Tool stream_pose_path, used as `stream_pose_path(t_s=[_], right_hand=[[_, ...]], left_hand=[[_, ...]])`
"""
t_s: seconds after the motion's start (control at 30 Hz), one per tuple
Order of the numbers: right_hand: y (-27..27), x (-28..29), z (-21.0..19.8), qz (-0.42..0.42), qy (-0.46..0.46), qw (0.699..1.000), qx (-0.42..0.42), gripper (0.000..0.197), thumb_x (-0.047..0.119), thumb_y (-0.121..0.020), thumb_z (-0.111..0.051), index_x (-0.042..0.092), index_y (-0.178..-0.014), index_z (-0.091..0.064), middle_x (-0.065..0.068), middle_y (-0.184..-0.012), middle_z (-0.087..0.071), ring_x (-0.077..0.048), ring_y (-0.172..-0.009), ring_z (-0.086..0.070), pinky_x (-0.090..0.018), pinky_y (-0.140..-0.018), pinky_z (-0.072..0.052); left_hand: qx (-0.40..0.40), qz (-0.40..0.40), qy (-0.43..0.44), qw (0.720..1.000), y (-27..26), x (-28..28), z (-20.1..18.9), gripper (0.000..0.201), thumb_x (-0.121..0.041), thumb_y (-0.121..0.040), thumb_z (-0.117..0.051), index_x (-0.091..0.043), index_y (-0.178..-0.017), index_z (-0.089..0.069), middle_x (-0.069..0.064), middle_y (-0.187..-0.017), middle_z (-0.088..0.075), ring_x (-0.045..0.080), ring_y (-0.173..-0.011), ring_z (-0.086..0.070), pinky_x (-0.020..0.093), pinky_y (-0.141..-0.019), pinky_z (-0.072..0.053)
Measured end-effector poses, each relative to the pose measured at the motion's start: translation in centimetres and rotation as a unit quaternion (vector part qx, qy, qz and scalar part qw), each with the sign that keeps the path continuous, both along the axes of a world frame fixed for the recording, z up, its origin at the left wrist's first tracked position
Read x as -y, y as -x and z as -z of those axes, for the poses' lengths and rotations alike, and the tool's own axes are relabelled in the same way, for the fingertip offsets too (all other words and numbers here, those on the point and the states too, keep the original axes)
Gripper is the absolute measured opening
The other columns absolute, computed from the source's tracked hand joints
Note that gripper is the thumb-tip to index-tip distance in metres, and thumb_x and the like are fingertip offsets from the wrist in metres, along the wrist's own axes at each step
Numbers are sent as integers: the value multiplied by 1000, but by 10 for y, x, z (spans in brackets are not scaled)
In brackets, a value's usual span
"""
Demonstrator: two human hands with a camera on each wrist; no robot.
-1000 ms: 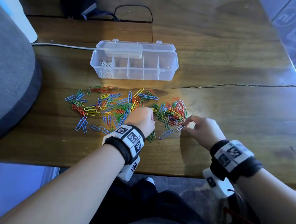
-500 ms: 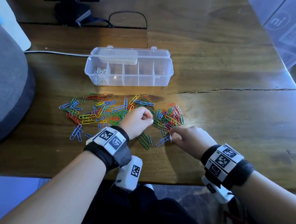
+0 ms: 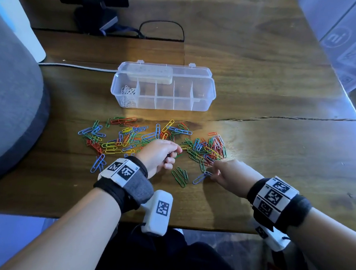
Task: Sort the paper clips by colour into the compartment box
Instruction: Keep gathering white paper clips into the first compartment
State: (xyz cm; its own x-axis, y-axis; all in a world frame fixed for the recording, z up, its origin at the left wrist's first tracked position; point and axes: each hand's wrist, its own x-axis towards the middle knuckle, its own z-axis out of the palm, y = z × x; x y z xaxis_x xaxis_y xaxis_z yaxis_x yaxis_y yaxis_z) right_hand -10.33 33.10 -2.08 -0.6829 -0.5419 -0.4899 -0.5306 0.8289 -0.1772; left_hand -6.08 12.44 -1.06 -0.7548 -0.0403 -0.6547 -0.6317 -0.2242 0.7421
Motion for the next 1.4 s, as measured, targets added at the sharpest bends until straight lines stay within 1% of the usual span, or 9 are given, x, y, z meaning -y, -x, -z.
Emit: stream_pose_path(t_s=[0.17, 0.3, 0.43, 0.63, 0.8, 0.93, 1.17, 1.27, 1.4], right_hand=[[12, 27, -23, 146, 153, 966, 149, 21, 17, -84, -55, 17, -65, -46, -1, -59, -43, -12, -49, -40, -24, -47, -30], [34, 78, -56, 374, 440, 693, 431, 23, 0, -85, -46, 12, -65, -48, -4, -58, -41, -11, -44, -43, -20, -42, -30], [60, 137, -77, 433, 503, 586, 464, 24, -4, -89, -46, 4, -67, -50, -11, -70, -54, -20, -66, -60, -19, -52, -54], [91, 225, -84, 448, 451, 667, 388, 32, -11, -91, -39, 4, -65, -48, -11, -69, -47, -18, -65, -51, -26, -63, -56], [114, 274, -84, 417, 350, 762, 349, 21, 1, -92, -44, 8, -72, -46, -8, -75, -49, -15, -65, -53, -27, -78, -52], [122, 298, -82, 420, 334, 767, 350, 14, 23, -94, -48, 9, -94, -47, -10, -89, -48, -20, -70, -46, -42, -94, -44], [122, 288, -83, 427, 390, 698, 422, 57, 52, -96, -35, 13, -136, -41, -16, -128, -42, -39, -111, -48, -55, -82, -43], [120, 277, -88, 414, 423, 677, 437, 53, 50, -96, -35, 13, -131, -48, -11, -127, -43, -37, -112, -47, -54, -91, -43], [111, 238, -101, 368, 411, 765, 332, 20, 27, -95, -48, 10, -96, -59, -5, -97, -54, -23, -86, -55, -30, -75, -44]], left_hand=[[-7, -89, -76, 993, -2, 24, -11, 25, -2, -98, -37, -3, -79, -53, 4, -65, -40, 5, -38, -37, 13, -36, -29], [-7, -152, -117, 981, 5, 66, -26, 28, -22, -99, -40, -5, -86, -58, 2, -64, -47, 5, -38, -47, 14, -36, -40], [-35, -216, -189, 957, 18, 110, -44, 47, -39, -99, -32, 1, -97, -57, 11, -82, -61, 14, -56, -63, 22, -54, -55], [-41, -216, -151, 964, 56, 167, -61, 69, -54, -98, -23, 5, -124, -47, 16, -106, -57, 22, -84, -59, 35, -81, -50], [-21, -165, -90, 982, 88, 180, -75, 77, -62, -94, -24, 3, -132, -41, 8, -88, -49, 14, -69, -47, 26, -65, -39], [-12, -131, -90, 987, 95, 193, -71, 61, -66, -90, -27, -12, -111, -45, 1, -64, -36, 12, -55, -36, 21, -61, -33], [-30, -98, 11, 995, 92, 205, -52, 58, -65, -89, -34, -14, -104, -56, 3, -111, -54, 17, -106, -51, 35, -94, -44], [-44, -94, 77, 992, 77, 196, -61, 37, -50, -95, -39, -19, -87, -57, 1, -95, -57, 17, -90, -54, 33, -82, -45], [-62, -41, 124, 989, 55, 172, -70, 16, -23, -95, -47, -18, -80, -53, -3, -74, -48, 10, -63, -43, 22, -59, -34]])
